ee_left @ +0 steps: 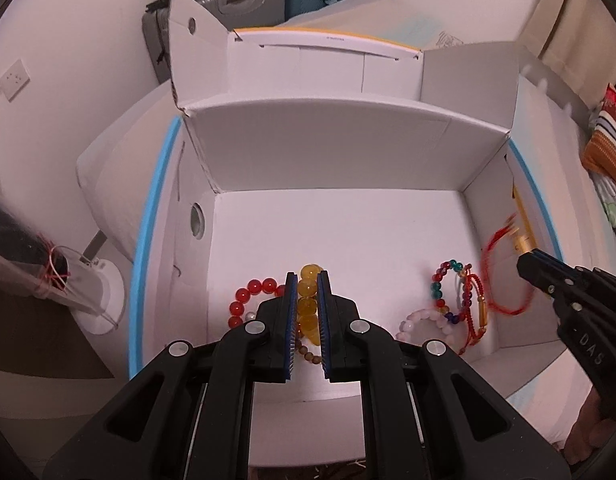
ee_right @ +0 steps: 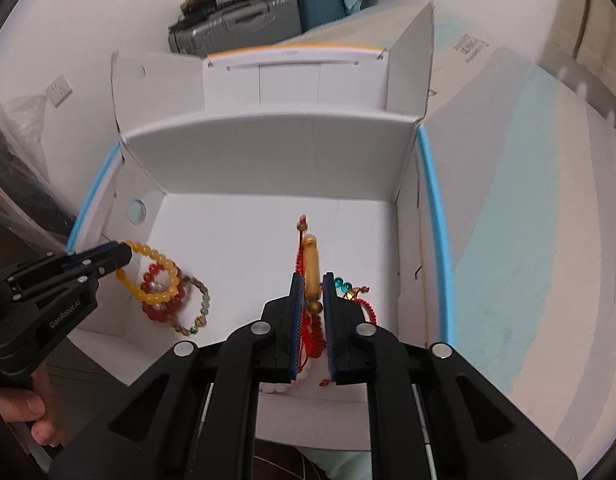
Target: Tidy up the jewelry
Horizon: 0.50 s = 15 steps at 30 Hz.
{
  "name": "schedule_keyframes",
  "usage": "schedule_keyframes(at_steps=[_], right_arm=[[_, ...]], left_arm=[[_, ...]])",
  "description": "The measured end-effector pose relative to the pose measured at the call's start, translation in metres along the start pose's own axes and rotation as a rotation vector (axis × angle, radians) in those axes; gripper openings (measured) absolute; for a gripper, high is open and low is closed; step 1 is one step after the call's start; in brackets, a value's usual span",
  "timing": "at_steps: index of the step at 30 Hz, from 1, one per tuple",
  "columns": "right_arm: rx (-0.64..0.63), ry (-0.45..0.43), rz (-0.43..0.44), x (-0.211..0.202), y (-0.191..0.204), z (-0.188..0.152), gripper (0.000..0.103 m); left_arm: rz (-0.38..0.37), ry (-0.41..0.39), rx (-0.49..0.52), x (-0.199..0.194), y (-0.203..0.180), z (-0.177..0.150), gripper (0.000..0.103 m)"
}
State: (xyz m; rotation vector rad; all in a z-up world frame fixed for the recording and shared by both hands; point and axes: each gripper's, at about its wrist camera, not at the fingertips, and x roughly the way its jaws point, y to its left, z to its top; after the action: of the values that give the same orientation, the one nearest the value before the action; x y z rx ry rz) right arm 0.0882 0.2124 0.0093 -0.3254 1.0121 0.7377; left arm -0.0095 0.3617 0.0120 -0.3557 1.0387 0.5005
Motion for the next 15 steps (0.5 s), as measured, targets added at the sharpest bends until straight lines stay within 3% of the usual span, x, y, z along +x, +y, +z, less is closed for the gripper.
schedule_keyframes(at_steps=[1, 4, 5, 12, 14, 15], right_arm=[[0.004, 0.006, -0.004, 0.003, 0.000, 0.000, 0.012], [0.011, -0.009, -0.005, 0.004, 0.000, -0.001, 0.040], [0.015, -0.031, -0.006, 0.001, -0.001, -0.002, 0.051], [0.044, -0.127, 0.008, -0.030, -0.002, -0.007, 0.086], [0.050, -0.151, 0.004, -0.040, -0.003, -0.012, 0.092], [0.050, -0.159, -0.004, -0.044, -0.003, -0.015, 0.095]], left_arm=[[-0.001, -0.004, -0.004, 0.000, 0.000, 0.000, 0.010], [0.005, -0.035, -0.013, -0.005, 0.002, 0.001, 0.015], [0.010, -0.045, -0.013, -0.008, 0.003, 0.001, 0.025], [0.029, -0.151, -0.027, -0.042, 0.005, -0.003, 0.075], [0.023, -0.188, -0.022, -0.054, 0.003, -0.008, 0.093], [0.028, -0.213, -0.015, -0.063, 0.002, -0.012, 0.095]])
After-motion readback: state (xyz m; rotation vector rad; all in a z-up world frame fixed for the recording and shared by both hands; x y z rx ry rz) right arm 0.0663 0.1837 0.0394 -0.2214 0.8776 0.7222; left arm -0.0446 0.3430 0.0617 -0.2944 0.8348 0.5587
